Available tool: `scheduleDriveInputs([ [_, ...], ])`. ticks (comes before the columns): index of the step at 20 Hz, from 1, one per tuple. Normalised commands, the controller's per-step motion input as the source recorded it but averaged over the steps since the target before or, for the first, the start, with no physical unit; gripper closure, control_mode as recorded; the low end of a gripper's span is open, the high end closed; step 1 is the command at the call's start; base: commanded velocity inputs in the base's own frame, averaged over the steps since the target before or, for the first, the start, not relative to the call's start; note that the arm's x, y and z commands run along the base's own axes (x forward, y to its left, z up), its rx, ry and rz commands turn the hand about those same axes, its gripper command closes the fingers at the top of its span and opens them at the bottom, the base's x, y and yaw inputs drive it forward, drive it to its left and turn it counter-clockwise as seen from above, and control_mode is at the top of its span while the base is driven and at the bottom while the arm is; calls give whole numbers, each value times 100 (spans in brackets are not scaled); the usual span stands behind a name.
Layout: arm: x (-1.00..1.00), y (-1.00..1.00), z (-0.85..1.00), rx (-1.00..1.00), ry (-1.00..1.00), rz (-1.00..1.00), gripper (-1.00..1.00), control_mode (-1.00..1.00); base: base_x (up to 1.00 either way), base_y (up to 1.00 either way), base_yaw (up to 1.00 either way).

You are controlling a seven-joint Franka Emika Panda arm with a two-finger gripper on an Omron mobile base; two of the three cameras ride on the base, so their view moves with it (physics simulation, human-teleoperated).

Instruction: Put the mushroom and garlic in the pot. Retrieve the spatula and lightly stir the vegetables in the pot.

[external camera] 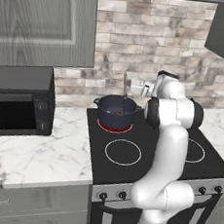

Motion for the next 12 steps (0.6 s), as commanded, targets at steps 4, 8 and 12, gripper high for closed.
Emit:
scheduleDriveInputs([
  [4,4,0,-16,0,0,0,100,-100,0,0,0],
  [8,3,5,-12,0,0,0,100,-100,0,0,0],
  [12,10,9,-17,0,0,0,100,-100,0,0,0],
])
